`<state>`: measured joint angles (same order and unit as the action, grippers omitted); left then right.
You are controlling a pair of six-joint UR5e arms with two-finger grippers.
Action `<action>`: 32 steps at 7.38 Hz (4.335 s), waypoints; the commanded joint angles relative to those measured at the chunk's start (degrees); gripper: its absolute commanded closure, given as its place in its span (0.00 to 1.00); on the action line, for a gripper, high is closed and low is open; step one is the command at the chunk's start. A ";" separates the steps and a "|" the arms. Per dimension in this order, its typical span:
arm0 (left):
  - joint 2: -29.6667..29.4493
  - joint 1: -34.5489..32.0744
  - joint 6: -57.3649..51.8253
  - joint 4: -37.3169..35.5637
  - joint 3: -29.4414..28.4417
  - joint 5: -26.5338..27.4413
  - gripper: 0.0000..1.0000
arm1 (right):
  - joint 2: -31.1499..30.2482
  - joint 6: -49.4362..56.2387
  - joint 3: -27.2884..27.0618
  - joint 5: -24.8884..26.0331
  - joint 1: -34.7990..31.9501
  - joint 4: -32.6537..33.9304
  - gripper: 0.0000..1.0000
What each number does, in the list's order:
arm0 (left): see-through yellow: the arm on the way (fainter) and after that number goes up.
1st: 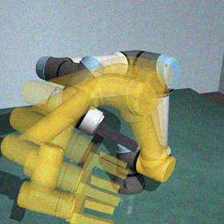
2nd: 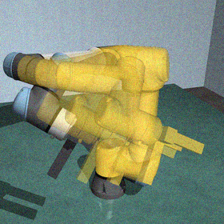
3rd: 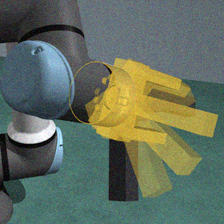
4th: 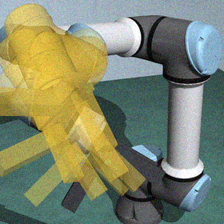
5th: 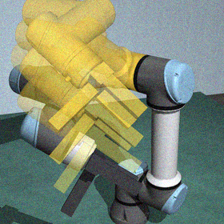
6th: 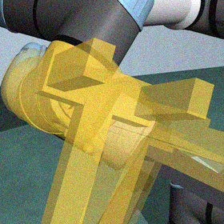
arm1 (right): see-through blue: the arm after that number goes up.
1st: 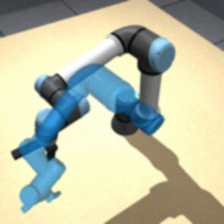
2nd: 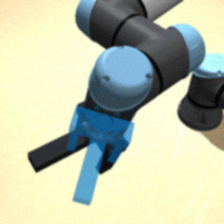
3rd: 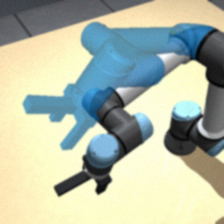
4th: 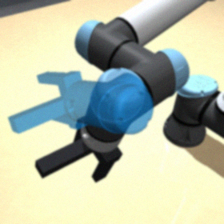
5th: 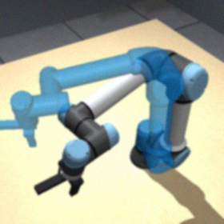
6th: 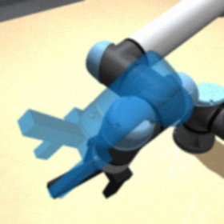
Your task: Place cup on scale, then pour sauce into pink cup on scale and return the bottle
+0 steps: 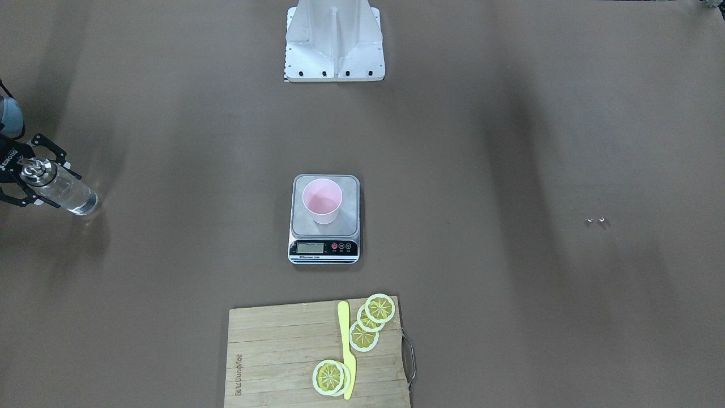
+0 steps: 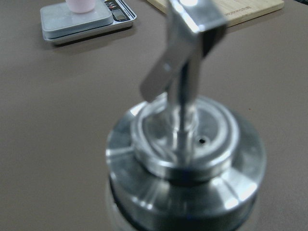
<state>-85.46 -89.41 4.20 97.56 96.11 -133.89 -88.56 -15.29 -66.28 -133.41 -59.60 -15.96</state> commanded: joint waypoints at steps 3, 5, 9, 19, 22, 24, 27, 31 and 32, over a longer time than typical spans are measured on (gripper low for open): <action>-0.41 0.03 0.02 -0.01 -0.31 0.03 0.01 | 0.85 -0.09 1.07 0.16 0.01 -0.91 0.37; -0.41 0.03 0.02 -0.09 -0.40 0.03 0.01 | 0.76 -0.09 1.07 0.16 0.01 -0.91 0.32; -0.50 0.03 0.19 -0.09 -0.40 0.03 0.01 | 0.76 -0.18 1.07 0.16 -0.08 -0.91 0.18; -1.11 0.03 0.37 -0.27 -0.13 -0.06 0.01 | -6.88 -7.17 0.98 -13.06 -11.72 -2.15 0.00; -2.60 0.03 0.37 -0.70 -0.57 0.20 0.01 | -6.10 -10.72 -1.21 -23.56 -22.73 16.15 0.00; -2.44 0.03 0.37 -0.71 -0.49 0.12 0.01 | -3.21 -12.90 -2.62 -23.57 -24.51 28.65 0.00; -1.99 0.03 0.37 -0.27 -0.57 0.03 0.01 | 3.38 -13.02 -2.63 -14.91 -24.60 42.82 0.00; -2.17 0.03 0.37 -0.18 0.66 -0.23 0.01 | 14.01 10.04 -2.01 -7.52 -28.63 78.91 0.00; -2.26 0.03 0.37 -0.18 0.40 -0.15 0.01 | 14.47 12.72 -1.84 -4.09 -28.99 80.55 0.00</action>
<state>-87.62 -89.39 4.57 97.35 96.65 -134.13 -75.84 -8.28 -68.36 -141.51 -87.79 58.87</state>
